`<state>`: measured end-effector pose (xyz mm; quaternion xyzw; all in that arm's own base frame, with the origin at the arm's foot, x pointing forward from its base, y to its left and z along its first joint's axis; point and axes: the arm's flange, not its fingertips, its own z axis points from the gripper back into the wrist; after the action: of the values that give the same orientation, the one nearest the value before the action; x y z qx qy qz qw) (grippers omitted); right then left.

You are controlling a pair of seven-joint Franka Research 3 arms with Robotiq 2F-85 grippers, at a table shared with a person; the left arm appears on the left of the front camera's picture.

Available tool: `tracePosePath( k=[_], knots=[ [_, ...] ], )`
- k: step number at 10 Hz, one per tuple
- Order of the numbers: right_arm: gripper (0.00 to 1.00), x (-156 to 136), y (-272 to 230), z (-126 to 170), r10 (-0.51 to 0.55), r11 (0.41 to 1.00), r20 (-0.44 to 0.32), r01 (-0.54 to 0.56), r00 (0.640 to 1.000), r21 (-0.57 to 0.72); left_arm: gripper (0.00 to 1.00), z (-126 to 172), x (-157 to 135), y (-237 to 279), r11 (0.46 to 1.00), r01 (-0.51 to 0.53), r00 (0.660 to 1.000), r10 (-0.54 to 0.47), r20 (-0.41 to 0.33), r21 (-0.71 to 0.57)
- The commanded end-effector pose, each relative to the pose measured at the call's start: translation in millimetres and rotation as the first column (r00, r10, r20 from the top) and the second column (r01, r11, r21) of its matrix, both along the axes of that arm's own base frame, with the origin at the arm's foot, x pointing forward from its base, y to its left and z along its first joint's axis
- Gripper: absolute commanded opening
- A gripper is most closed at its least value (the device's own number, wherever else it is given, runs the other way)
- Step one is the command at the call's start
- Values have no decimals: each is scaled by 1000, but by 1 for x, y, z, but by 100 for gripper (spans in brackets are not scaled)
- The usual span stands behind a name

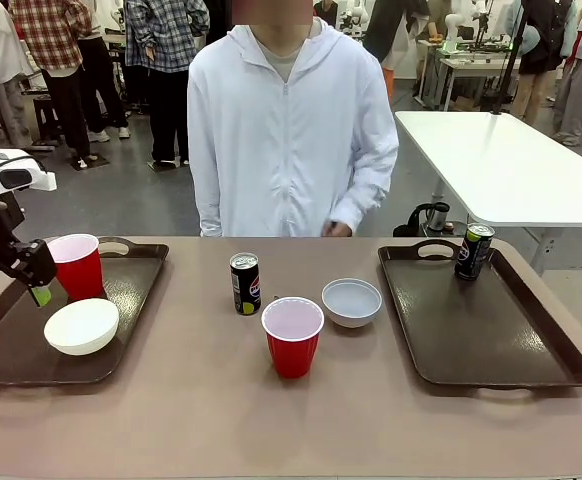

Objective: Prepare tableware on both trays.
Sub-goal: Pick up a Picnic Bowl from the table and place it on a Handle tray.

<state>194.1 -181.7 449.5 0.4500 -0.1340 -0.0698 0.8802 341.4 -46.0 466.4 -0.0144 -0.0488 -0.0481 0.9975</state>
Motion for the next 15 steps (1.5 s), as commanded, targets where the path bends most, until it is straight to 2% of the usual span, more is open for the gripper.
tracePosePath(
  k=[1,2,4,6,7,10,12,13,14,15],
  knots=[
    [100,-14,-11,14,-50,997,-12,49,999,-54,84,4,14,30,962,49,999,-48,8,-267],
    [100,-13,-4,37,-50,994,18,52,999,-93,84,9,16,52,913,55,998,-48,28,-404],
    [100,6,38,83,15,977,30,-8,999,-211,84,7,22,99,782,79,997,-60,51,-618],
    [100,36,101,127,100,950,27,-88,995,-301,84,-15,22,162,641,8,999,-31,-16,-768],
    [100,50,134,142,132,927,29,-113,991,-357,84,-21,14,192,602,-26,1000,3,-31,-798],
    [100,82,242,173,213,849,69,-149,975,-507,84,-38,-14,271,547,-119,992,104,-73,-828],
    [100,98,296,166,228,757,89,-119,970,-643,84,-41,-28,297,527,-139,986,155,-65,-839],
    [100,99,309,158,246,739,84,-131,966,-661,84,-42,-28,298,528,-135,986,153,-62,-839],
    [100,88,299,157,270,820,59,-198,961,-536,84,-39,-27,289,522,-114,989,136,-50,-846],
    [100,90,309,166,277,765,105,-153,955,-625,84,-44,-36,302,539,-171,981,168,-94,-825]
  ],
)
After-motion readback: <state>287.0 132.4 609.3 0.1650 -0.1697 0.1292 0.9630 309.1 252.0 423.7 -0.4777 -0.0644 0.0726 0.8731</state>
